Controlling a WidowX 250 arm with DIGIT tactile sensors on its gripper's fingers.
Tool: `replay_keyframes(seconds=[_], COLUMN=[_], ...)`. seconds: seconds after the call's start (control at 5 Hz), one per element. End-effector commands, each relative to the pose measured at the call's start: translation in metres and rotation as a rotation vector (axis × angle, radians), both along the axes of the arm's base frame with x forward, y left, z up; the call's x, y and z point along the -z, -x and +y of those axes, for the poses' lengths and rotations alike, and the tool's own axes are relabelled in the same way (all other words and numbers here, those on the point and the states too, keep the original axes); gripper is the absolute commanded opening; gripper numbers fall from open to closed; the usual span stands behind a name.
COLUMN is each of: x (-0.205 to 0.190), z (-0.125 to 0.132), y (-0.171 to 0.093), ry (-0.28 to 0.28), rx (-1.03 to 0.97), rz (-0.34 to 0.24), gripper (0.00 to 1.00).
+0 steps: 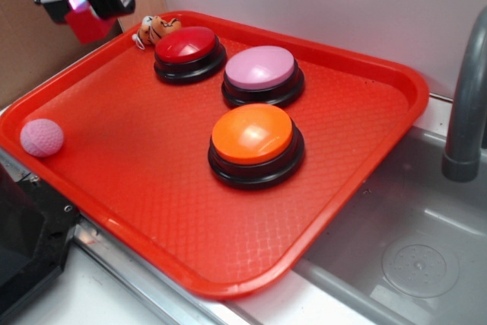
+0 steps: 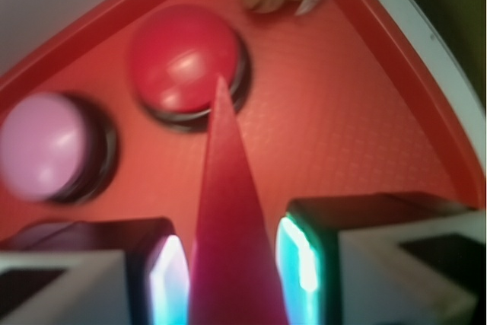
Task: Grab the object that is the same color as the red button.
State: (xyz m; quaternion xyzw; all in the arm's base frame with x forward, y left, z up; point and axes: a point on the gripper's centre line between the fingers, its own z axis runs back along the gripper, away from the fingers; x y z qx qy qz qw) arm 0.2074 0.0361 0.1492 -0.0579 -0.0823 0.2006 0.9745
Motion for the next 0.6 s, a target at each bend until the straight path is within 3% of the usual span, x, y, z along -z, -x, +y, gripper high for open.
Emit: replay_keyframes(seconds=[0.0, 0.4], x=[-0.0545, -0.0460], z=[-0.0524, -0.0529], y=[0.0150, 0.0136], ry=[-0.017, -0.007], rx=[0.375, 0.384], rz=[-0.054, -0.040], gripper=[0.00, 0.00])
